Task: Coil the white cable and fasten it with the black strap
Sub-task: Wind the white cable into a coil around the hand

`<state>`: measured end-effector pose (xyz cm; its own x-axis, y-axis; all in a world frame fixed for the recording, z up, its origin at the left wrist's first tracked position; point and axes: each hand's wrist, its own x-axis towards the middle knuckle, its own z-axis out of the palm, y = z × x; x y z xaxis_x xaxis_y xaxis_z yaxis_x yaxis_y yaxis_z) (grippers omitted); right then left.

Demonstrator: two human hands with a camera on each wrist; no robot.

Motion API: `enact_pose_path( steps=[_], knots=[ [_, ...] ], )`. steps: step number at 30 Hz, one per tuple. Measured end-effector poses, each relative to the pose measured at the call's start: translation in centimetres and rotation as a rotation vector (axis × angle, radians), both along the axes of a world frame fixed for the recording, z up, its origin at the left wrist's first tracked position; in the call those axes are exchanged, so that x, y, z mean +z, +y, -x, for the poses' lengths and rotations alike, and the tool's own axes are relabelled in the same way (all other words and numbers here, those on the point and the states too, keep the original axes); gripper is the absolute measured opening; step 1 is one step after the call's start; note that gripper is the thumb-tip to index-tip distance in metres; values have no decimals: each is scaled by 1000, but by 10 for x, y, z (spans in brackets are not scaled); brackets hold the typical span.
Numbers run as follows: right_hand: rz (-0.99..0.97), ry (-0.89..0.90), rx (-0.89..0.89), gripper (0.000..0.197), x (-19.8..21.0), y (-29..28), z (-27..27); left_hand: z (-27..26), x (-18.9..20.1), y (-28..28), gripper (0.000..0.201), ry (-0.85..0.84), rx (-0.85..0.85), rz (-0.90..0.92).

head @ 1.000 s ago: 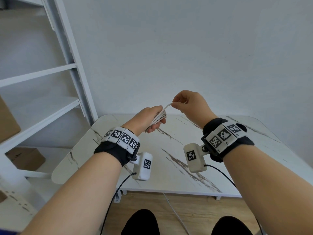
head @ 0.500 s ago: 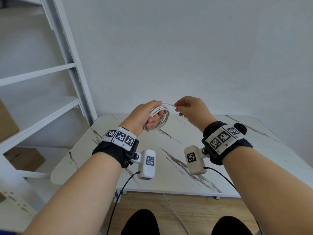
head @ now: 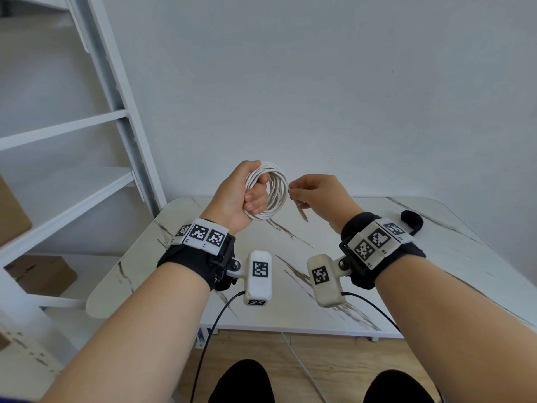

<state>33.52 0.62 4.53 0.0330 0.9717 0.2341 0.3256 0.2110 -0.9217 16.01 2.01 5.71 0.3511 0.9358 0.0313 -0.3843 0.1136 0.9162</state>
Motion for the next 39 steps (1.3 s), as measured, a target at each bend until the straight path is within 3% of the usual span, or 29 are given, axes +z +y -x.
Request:
enact_pose_path(
  steps=[12, 20, 27, 39],
  knots=[
    [71, 265, 144, 9, 2, -6, 6, -3, 2, -1, 39, -142, 9, 44],
    [166, 407, 247, 29, 1, -3, 1, -1, 2, 1, 38, -158, 28, 39],
    [176, 294, 370, 28, -1, -3, -2, -1, 0, 0, 41, -139, -38, 52],
    [254, 376, 442, 22, 0, 0, -10, -7, 1, -1, 46, -90, -78, 44]
  ],
)
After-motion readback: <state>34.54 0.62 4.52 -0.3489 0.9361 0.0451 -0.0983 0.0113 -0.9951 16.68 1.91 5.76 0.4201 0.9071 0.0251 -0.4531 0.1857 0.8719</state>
